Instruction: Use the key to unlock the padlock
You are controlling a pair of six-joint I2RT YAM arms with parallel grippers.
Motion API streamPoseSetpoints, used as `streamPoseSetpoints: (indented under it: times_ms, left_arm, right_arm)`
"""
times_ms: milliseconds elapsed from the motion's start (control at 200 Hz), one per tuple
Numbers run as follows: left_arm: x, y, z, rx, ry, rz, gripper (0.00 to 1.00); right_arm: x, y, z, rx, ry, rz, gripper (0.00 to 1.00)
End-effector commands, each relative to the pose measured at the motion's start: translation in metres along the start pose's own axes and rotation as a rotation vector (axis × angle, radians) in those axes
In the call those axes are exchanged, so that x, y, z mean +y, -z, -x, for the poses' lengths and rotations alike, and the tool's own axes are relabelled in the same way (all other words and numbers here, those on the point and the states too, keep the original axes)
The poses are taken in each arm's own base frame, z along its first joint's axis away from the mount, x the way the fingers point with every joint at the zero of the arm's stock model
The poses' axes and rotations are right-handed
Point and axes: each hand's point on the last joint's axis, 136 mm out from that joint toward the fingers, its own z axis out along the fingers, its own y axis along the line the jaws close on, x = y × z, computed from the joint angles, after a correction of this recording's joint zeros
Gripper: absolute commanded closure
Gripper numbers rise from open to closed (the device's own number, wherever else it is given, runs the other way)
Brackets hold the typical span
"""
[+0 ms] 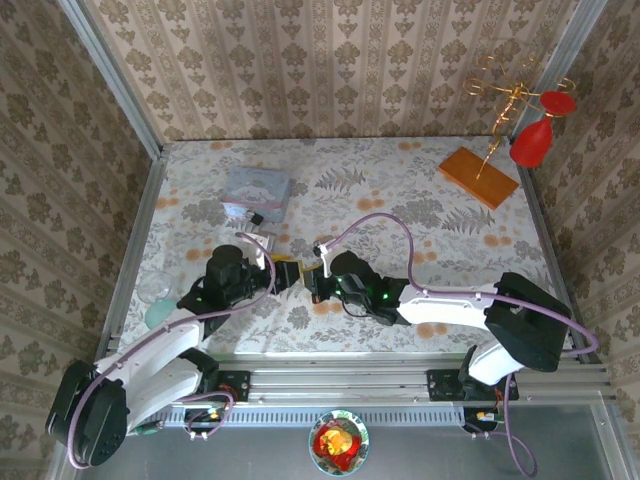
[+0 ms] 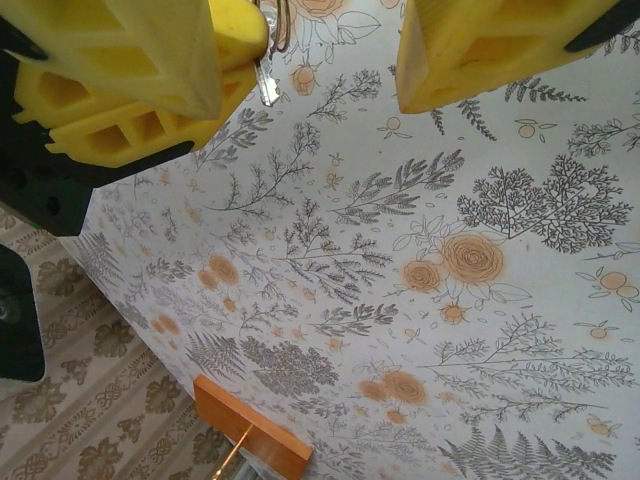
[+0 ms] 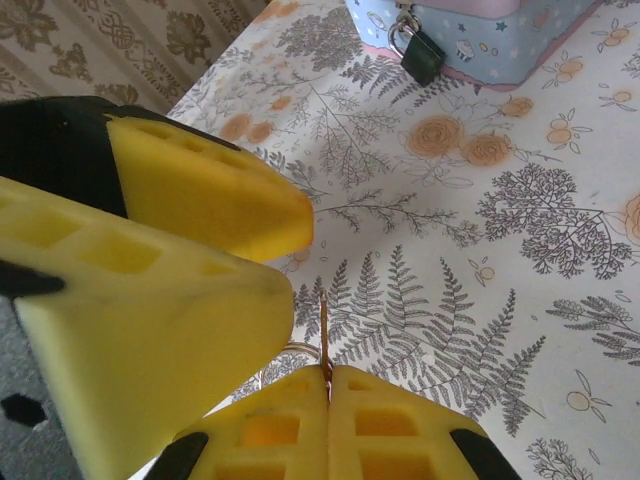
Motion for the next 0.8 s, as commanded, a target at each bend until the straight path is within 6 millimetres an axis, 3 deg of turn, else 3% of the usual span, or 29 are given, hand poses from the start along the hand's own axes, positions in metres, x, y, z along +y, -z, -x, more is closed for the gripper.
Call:
streamPoseSetpoints:
  times_ms: [0,145,445,610,670,795]
  left_arm:
    - [-0.014,-0.001,0.016,-0.025,-0.010,-0.051,0.53]
    - [-0.013,-0.004,0.014,-0.015,-0.005,-0.050,0.61]
    - [-0.010,-0.009,0.014,0.008,0.069,-0.079,0.64]
    - [-0.003,-0.007,0.021,-0.023,0.187,-0.152,0.66]
    - [0.009,-0.006,0.027,-0.046,0.219,-0.137,0.68]
    - [0.004,-0.006,0.025,-0.028,0.228,-0.176,0.69]
  right_arm:
    - [0.012,-0.004,0.024,-0.079,0.019,0.017,1.00]
    - [0.017,-0.006,0.024,-0.089,0.014,0.038,1.00]
    - [0.022,-0.008,0.025,-0.123,0.020,0.050,1.00]
    - [0.017,-0.006,0.025,-0.143,0.011,0.039,1.00]
    - [0.017,-0.006,0.024,-0.141,0.011,0.039,1.00]
    - [0.017,-0.010,0.022,-0.134,0.011,0.039,1.00]
